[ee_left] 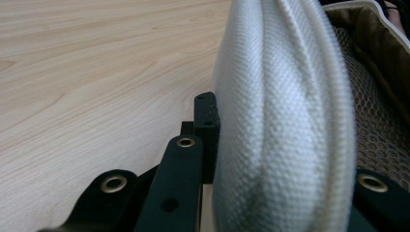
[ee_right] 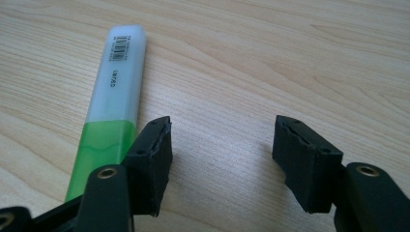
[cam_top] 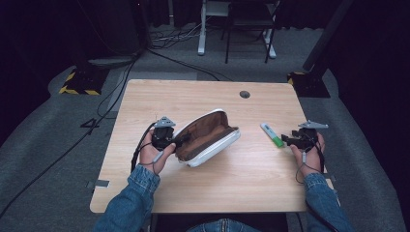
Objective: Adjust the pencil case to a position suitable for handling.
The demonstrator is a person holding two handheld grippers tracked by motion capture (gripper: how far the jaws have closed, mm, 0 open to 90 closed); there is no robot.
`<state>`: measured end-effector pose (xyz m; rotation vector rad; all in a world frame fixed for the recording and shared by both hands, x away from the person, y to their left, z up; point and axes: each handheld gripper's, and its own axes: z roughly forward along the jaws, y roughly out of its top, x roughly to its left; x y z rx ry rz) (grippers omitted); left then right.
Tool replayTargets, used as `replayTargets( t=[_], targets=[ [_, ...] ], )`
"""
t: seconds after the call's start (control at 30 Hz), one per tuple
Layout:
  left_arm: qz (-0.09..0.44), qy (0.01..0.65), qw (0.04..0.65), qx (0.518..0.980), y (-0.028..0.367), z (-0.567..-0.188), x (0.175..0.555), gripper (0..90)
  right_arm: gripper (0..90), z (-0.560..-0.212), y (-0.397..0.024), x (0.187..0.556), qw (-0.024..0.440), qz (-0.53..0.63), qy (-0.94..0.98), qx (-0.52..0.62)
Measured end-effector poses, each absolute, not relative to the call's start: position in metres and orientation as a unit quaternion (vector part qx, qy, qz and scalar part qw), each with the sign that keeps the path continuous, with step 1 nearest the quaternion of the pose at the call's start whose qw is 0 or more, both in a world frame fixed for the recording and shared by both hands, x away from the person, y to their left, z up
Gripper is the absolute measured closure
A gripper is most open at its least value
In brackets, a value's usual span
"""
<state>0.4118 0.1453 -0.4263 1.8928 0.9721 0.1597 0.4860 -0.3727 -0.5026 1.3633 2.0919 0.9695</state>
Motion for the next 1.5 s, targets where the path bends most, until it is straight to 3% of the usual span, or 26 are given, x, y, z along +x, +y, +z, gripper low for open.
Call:
replayTargets(
  t=[0.73, 1.5],
  targets=[
    [0.02, 0.335, 0.48, 0.811, 0.104, -0.436, 0.398, 83.2, 39.6, -0.503, -0.373, 0.486, 0.229, 0.352, 0.761, 0.494],
    [-0.018, 0.309, 0.472, 0.825, 0.083, -0.455, 0.394, 82.8, 39.6, -0.503, -0.372, 0.485, 0.228, 0.352, 0.762, 0.494]
  ],
)
